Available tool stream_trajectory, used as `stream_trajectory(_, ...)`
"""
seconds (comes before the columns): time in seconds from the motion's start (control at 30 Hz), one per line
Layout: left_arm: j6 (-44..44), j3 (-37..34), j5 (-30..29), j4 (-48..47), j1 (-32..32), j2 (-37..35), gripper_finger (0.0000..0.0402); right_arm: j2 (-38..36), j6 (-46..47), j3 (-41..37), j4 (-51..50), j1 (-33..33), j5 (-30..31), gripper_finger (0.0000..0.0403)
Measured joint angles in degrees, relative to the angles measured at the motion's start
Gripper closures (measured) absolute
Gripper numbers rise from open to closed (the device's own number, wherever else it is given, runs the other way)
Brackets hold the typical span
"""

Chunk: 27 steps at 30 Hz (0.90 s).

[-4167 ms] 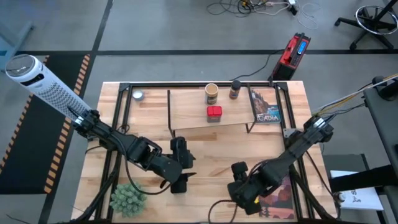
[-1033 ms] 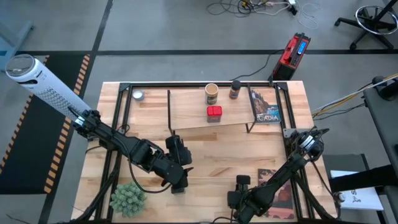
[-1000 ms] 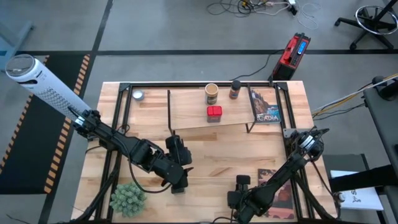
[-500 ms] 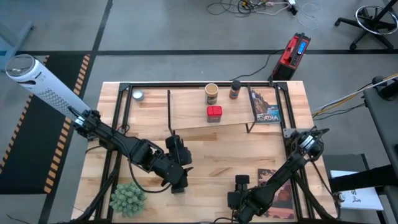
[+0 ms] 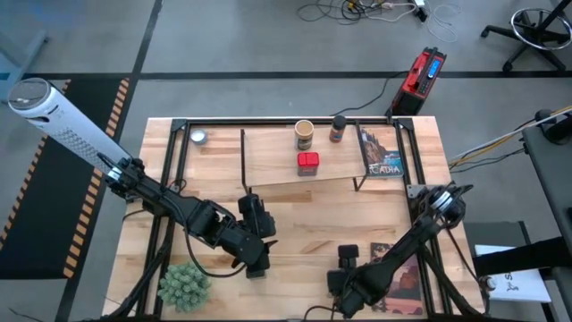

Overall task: Shelf spices
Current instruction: Put the brown seasoning bottle on the shelf

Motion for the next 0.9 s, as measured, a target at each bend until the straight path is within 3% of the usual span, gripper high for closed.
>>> stream_trajectory(0.43, 0.07, 0.0, 0.0, -0.52, 0.0, 0.0, 0.0174, -7.06, -2.05, 0.02, -5.39, -0.68, 6.22, 0.0225)
stream_trajectory(0.9, -0.02, 0.0, -1.05, -0.23, 0.0, 0.0, 0.0168, -22.99, -3.3, 0.02, -15.58, -3.7, 17.58, 0.0226)
